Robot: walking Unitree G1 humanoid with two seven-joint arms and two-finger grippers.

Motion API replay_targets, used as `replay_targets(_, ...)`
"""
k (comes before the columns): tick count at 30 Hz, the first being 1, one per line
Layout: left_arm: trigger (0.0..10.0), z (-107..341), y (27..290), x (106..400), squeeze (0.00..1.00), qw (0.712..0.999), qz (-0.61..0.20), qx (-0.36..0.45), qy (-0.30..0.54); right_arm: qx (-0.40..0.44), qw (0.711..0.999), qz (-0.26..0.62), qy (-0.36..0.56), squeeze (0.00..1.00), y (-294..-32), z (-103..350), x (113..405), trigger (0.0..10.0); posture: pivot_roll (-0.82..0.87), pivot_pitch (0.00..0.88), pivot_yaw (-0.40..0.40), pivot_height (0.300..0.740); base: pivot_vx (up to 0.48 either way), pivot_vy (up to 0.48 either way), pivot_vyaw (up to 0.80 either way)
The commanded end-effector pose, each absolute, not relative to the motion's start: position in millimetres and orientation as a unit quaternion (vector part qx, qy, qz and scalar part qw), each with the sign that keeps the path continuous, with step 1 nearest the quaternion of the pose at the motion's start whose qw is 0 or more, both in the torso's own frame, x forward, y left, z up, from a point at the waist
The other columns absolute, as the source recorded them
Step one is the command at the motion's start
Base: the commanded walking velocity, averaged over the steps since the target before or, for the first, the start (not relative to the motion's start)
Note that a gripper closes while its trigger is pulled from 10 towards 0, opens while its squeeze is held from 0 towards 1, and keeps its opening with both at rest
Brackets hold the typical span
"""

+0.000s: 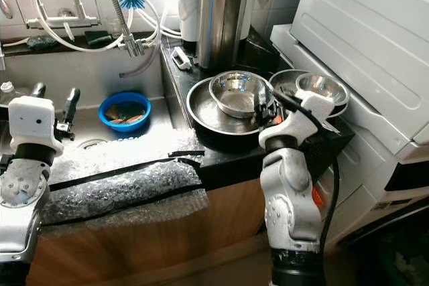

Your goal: Kitchen organization

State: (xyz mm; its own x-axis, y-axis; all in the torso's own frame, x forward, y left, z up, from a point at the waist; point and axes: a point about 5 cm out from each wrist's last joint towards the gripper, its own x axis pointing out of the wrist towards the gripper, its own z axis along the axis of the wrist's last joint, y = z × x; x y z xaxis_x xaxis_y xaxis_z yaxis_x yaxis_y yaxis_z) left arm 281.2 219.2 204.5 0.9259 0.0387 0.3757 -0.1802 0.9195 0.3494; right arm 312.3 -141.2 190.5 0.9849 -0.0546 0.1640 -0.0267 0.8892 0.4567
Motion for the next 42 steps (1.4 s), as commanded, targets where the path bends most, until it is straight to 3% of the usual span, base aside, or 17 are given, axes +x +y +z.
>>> replay_targets(1,10.0,209.5,214.8,281.7,0.0,0.961,0.052,0.193,-0.191,0.265,0.962,-0.027,-0.061,0.0,-146.4,185.6,317.5,10.0,-0.06,0.002,-0.054,0.727,0.0,0.0,0.0)
replay_targets(10,10.0,211.5,210.3,284.8,0.0,0.961,0.05,0.189,-0.196,0.261,0.963,-0.05,-0.043,0.0,-153.8,187.1,327.2,10.0,-0.07,0.001,-0.06,0.727,0.0,0.0,0.0)
replay_targets(42,10.0,214.3,213.4,287.7,0.0,0.962,0.033,0.191,-0.194,0.265,0.96,-0.068,-0.061,0.0,-154.8,186.6,319.5,10.0,-0.08,0.025,0.001,0.727,0.0,0.0,0.0)
